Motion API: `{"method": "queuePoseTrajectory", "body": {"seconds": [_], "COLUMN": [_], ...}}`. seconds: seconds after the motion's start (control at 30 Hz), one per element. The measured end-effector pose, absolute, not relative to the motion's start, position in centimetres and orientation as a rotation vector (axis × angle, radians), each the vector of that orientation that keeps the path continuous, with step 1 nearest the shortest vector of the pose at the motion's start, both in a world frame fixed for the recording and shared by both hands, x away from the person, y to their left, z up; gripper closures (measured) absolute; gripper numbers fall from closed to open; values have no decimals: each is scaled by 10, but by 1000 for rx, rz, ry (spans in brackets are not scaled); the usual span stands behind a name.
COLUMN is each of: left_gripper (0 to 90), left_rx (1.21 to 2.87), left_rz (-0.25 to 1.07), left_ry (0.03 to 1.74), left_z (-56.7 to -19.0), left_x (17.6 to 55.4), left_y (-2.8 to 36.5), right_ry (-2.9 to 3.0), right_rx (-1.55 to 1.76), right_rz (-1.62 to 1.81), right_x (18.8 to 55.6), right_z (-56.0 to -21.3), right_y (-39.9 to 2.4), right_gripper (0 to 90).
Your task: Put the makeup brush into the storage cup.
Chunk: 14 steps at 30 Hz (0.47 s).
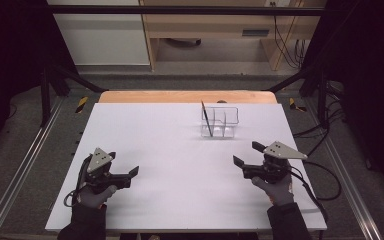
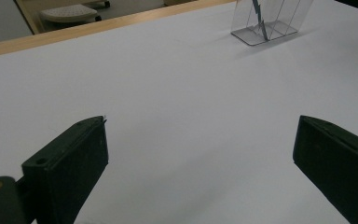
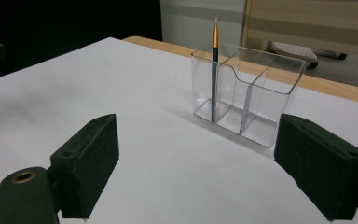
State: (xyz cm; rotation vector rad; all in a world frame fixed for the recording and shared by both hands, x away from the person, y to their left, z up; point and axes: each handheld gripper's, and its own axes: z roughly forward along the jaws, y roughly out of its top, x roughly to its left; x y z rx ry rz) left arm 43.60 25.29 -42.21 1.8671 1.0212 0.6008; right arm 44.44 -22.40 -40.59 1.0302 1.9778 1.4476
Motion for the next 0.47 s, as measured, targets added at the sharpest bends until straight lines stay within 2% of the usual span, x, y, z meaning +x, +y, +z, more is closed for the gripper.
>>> {"method": "queuePoseTrajectory", "body": {"seconds": [0.47], "left_gripper": [26], "left_rx": [1874], "left_rz": [589], "left_ry": [1021], "left_z": [-425], "left_x": [436], "left_y": [253], "right_ry": [1952], "right_rx": [1130], "right_rz": [1396], "right_x": [434], "right_z": [-421], "right_y": [-249], "right_gripper": [118]}}
